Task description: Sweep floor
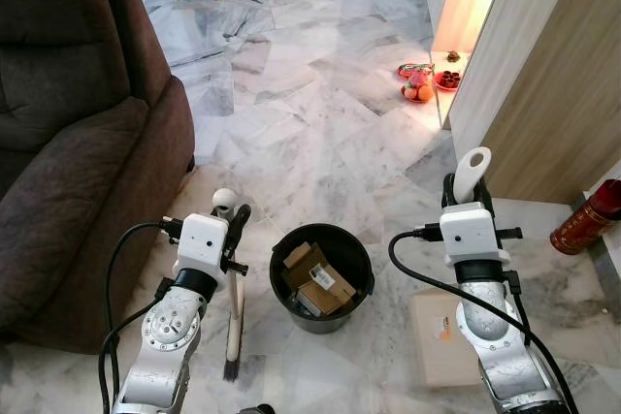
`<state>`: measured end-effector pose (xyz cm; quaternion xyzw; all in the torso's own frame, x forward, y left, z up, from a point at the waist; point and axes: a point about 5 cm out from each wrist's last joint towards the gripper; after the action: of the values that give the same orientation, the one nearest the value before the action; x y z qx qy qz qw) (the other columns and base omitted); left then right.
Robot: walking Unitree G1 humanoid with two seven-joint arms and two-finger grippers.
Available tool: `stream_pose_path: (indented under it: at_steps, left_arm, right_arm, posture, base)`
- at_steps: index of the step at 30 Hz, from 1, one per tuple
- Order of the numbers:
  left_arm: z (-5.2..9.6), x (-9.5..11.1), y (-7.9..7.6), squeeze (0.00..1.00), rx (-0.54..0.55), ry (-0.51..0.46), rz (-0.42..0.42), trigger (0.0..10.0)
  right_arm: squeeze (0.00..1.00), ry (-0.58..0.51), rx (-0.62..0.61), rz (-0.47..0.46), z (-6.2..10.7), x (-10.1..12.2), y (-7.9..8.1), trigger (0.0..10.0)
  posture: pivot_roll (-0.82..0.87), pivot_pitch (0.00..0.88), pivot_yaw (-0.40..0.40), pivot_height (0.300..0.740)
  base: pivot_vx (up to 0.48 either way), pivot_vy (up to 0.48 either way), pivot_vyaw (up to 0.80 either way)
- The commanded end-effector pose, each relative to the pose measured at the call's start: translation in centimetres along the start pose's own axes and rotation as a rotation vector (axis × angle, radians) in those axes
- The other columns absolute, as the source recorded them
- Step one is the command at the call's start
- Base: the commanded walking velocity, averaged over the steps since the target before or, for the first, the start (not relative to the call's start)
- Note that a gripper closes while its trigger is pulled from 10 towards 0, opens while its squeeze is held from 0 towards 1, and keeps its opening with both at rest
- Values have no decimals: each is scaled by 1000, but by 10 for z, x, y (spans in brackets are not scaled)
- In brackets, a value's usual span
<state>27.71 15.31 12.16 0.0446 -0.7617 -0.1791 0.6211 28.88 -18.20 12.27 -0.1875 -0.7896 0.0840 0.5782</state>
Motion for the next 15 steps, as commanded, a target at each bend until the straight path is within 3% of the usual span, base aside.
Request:
stream_pose_path:
  at_steps: [1, 15]
  left_arm:
    - [0, 9, 3, 0, 16, -40, -6, 10000]
    - [4, 8, 3, 0, 20, -35, -2, 10000]
  right_arm:
    - [0, -2, -11, -42, -1, 0, 0, 10000]
    - [0, 41, 37, -64, 4, -15, 10, 10000]
  posture:
    - [62, 159, 40, 740]
    - [59, 151, 39, 740]
  base:
    - [0, 0, 0]
    - [0, 0, 0]
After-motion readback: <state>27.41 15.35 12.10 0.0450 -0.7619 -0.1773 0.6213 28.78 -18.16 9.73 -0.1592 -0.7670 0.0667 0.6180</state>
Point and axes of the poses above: a point about 5 cm out from each wrist's last joint towards the gripper, its own z axis pointing back from the gripper into the wrist, its own x axis along the axis of the wrist's last joint, y = z × x, and after that the axes turned 7 degrees about -z, right-handed
